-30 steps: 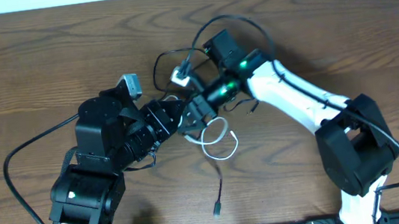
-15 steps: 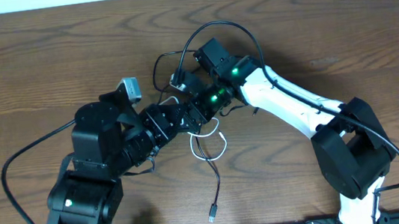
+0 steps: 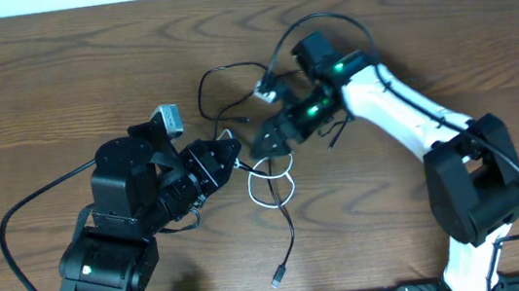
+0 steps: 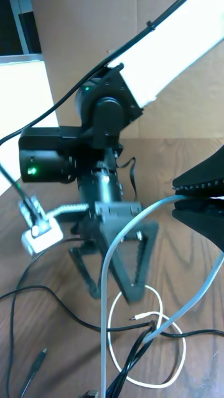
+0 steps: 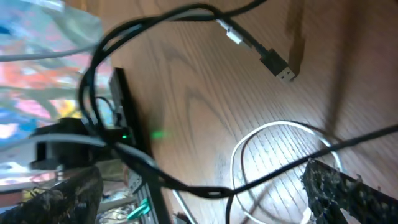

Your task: Untangle cables

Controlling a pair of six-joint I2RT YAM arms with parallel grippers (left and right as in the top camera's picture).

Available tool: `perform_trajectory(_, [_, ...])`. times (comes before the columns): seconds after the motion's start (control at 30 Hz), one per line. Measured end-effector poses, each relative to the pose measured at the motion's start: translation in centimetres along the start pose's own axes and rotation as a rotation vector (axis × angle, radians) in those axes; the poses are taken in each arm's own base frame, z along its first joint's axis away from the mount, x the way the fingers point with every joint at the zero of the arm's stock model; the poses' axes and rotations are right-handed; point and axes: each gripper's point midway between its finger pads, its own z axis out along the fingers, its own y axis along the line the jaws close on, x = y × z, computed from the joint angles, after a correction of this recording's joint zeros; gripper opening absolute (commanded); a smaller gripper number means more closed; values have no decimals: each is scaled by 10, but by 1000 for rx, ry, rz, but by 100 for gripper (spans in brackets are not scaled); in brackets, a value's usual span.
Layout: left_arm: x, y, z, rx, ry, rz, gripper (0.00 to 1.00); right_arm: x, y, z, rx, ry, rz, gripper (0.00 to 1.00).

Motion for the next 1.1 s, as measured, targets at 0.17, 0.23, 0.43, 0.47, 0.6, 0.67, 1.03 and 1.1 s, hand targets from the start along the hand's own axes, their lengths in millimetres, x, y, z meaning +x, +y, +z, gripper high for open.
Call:
perform_trajectory(0.17, [1,2,0,-7,5,-6,7,-4,4,-11,-63,-32,-19,99])
perform_trajectory(0.23, [4,5,0,-19,14,-17,7,-3,8,-9,-79,-31,-28,99])
perform_trajectory(0.43, [11,7,0,-24,50,-52,7,-2,25,6,-118,-9,-79,99])
perform_trajectory(0.47, [13,6,0,-16,62,-53,8,-3,28,9,-124,-6,-93,99])
perform_trajectory(0.6, [20,0,-1,15,104,-57,7,-5,38,20,-138,-2,-121,99])
perform_trajectory(0.67, [22,-2,-1,24,116,-58,8,-5,42,24,-145,4,-118,99])
perform_trajectory(1.03, [26,-4,-2,39,136,-67,8,4,58,45,-145,56,-130,98])
perform_trajectory(1.1, [26,-5,-2,43,141,-75,7,6,58,49,-130,65,-136,98])
